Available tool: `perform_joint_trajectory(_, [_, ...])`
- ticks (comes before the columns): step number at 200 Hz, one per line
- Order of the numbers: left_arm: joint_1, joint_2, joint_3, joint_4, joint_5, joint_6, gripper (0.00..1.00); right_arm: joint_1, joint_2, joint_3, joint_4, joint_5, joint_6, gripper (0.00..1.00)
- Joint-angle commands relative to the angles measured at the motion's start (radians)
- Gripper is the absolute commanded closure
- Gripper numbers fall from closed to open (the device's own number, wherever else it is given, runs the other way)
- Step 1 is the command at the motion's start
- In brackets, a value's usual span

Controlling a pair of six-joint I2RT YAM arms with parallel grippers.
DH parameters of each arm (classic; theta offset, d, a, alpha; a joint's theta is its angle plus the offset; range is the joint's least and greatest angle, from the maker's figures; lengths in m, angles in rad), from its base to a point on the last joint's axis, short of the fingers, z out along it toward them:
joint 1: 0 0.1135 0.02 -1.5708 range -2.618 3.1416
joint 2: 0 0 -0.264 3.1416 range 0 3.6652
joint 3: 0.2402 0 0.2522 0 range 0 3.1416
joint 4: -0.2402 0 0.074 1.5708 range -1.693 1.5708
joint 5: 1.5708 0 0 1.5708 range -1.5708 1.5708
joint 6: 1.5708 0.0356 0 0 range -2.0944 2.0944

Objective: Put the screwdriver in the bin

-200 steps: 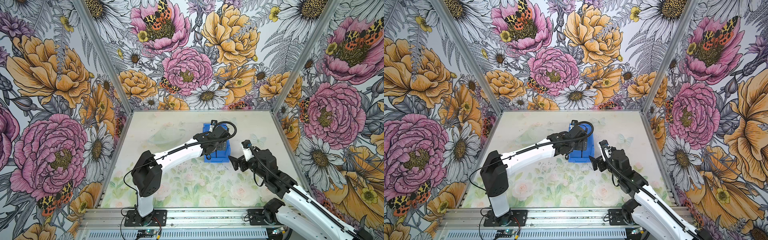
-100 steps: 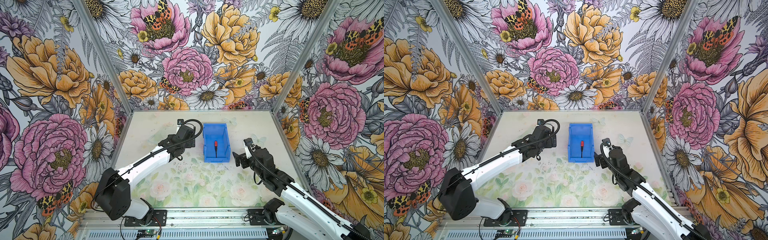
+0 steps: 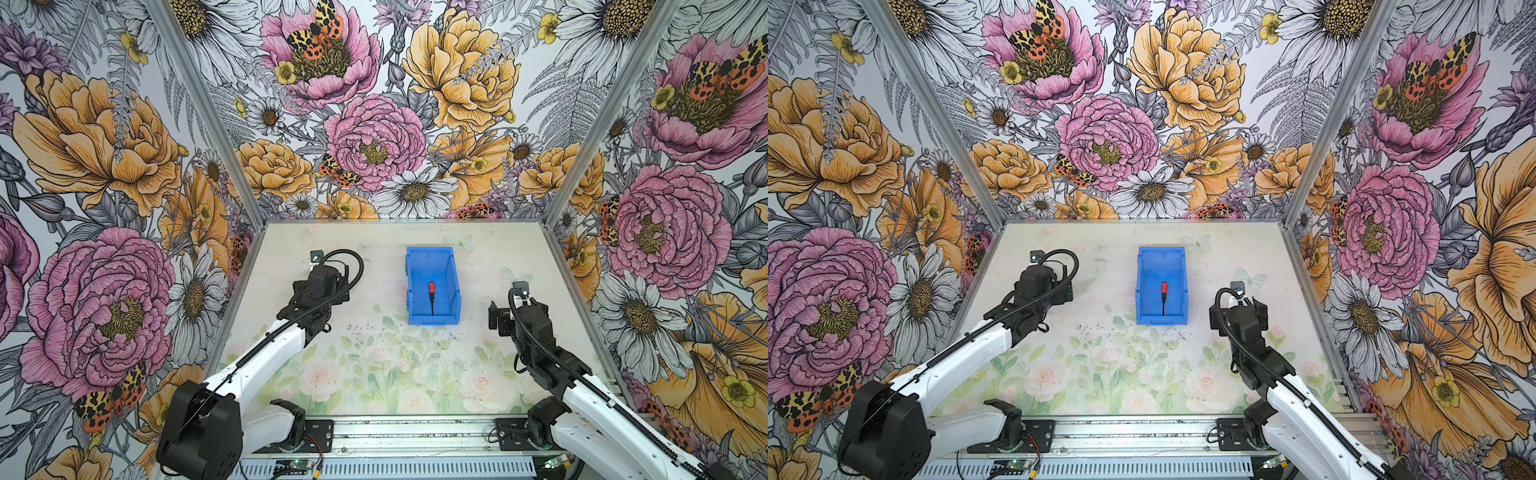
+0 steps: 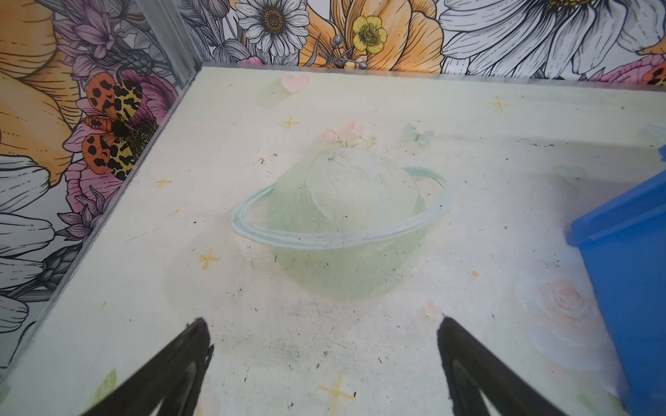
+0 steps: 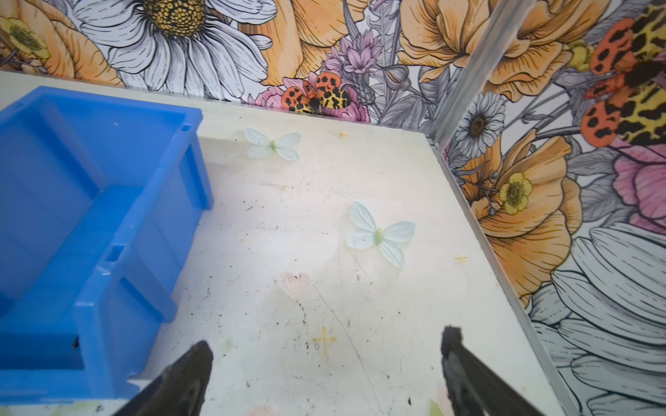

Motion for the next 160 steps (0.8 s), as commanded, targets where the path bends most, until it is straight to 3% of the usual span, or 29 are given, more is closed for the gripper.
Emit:
perform_joint_trajectory(1, [0.089, -0.080, -0.078, 0.101, 0.001, 0.031, 0.01, -0.058, 0.009, -0.020, 0.068, 0.023, 0.020, 0.01])
perform_joint_trajectory(26, [0.228, -0.155, -0.168, 0.171, 0.156, 0.018, 0.01, -0.176, 0.084, -0.028, 0.104, -0.041, 0.028, 0.01])
perform_joint_trajectory(44, [0.266, -0.197, -0.294, 0.361, 0.279, 0.123, 0.01, -0.231, 0.112, -0.056, 0.145, -0.077, 0.032, 0.00])
perform_joint_trajectory(58, [0.276, -0.225, -0.369, 0.466, 0.293, 0.159, 0.01, -0.265, 0.118, -0.086, 0.192, -0.102, 0.033, 0.01])
perform_joint_trajectory(80, [0.287, -0.205, -0.412, 0.495, 0.266, 0.143, 0.01, -0.310, 0.135, -0.125, 0.282, -0.165, -0.016, 0.01])
perform_joint_trajectory(120, [0.292, -0.036, -0.353, 0.581, 0.295, 0.179, 0.01, -0.404, 0.251, -0.101, 0.386, -0.197, -0.003, 0.00])
perform_joint_trajectory(160, [0.331, 0.130, -0.302, 0.748, 0.314, 0.178, 0.01, -0.412, 0.365, -0.075, 0.504, -0.240, 0.012, 0.00])
